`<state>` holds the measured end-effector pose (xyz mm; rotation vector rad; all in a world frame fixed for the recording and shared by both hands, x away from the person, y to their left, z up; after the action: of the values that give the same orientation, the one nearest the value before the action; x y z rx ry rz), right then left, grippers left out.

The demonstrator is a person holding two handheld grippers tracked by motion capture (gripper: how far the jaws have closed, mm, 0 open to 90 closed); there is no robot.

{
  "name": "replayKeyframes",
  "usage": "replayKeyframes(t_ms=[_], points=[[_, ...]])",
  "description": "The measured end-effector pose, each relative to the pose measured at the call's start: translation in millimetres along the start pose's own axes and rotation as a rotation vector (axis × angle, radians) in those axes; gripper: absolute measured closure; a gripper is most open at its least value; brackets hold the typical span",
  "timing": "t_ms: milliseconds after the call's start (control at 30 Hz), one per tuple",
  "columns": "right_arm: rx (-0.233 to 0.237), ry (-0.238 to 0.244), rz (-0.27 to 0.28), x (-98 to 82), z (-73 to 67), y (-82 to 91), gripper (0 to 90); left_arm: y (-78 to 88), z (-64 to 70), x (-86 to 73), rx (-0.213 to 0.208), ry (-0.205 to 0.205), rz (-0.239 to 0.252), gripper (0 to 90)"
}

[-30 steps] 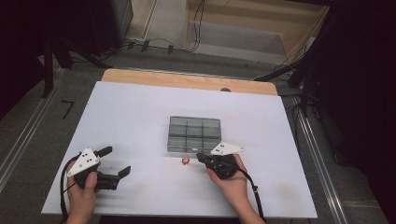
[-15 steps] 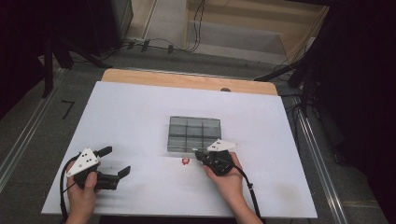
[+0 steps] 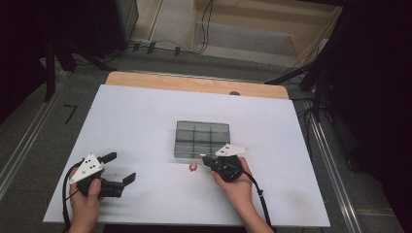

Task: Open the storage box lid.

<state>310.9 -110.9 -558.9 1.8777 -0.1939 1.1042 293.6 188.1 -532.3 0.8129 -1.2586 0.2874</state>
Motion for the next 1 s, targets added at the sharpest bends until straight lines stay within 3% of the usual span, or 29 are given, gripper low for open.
replayKeyframes(t_ms=[1000], points=[[0.003,0.015,0.042,20.0,-2.1,12.9,87.4,0.1,-0.4,0.0,-0.003,0.0,-0.002,0.0]])
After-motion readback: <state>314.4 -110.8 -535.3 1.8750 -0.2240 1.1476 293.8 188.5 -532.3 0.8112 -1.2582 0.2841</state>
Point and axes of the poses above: each handheld gripper's, and its own axes: y roughly backward along the jaws, x roughly out of its top, z roughly to its right, the point moved 8 cm from there along -y, roughly forward along the jaws, and after that the axes turned 1 degree about -y, right-handed, at the moved point
